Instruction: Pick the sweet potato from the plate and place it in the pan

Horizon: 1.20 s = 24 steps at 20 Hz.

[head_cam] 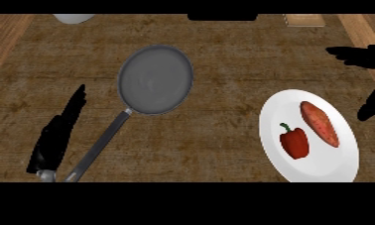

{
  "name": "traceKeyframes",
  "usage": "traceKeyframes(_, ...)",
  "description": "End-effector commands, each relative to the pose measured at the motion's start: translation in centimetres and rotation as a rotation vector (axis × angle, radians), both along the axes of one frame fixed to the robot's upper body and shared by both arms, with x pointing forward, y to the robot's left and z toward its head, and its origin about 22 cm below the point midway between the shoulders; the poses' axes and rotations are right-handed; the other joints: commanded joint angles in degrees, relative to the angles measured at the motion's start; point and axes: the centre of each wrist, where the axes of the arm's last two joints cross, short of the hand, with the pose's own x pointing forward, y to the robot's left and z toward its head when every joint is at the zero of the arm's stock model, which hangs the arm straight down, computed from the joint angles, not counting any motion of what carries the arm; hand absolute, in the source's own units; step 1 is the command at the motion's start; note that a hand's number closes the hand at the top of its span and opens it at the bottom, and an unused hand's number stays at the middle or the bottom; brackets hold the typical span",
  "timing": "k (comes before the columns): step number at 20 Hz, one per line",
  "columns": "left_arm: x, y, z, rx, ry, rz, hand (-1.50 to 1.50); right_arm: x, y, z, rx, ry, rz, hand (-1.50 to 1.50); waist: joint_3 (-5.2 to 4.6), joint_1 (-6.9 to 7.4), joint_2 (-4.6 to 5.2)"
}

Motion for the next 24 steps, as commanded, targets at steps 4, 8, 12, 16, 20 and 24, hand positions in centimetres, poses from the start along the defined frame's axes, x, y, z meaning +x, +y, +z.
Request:
traceKeyframes(4,0.0,0.1,0.4,0.002,0.001,0.019,0.00,0.4,3.8,-2.1,-0.153,0.103,0.112,-1.50,0.01,-0.38,-0.08)
traceKeyframes(8,-0.7,0.8,0.0,-0.003,0.003,0.001,0.00,1.3,6.0,-1.5,-0.218,0.190,0.140,-1.50,-0.02,-0.36,-0.13)
traceKeyframes(12,-1.2,-0.1,-1.3,0.002,-0.004,0.012,0.00,0.4,4.7,-2.9,-0.235,0.202,0.134,-1.50,0.01,-0.48,-0.07)
traceKeyframes(16,-0.1,-1.7,0.8,0.005,-0.002,0.001,0.00,1.0,5.9,-2.6,-0.249,0.234,0.165,-1.50,0.03,-0.42,-0.06)
traceKeyframes(20,-1.5,1.5,0.4,0.002,0.011,0.002,0.00,0.4,7.3,-4.5,-0.321,0.264,0.166,-1.50,0.03,-0.23,-0.10)
traceKeyframes(24,0.7,1.7,-0.5,-0.008,0.005,0.017,0.00,-0.2,6.9,-4.7,-0.351,0.281,0.161,-1.50,0.01,-0.66,-0.06)
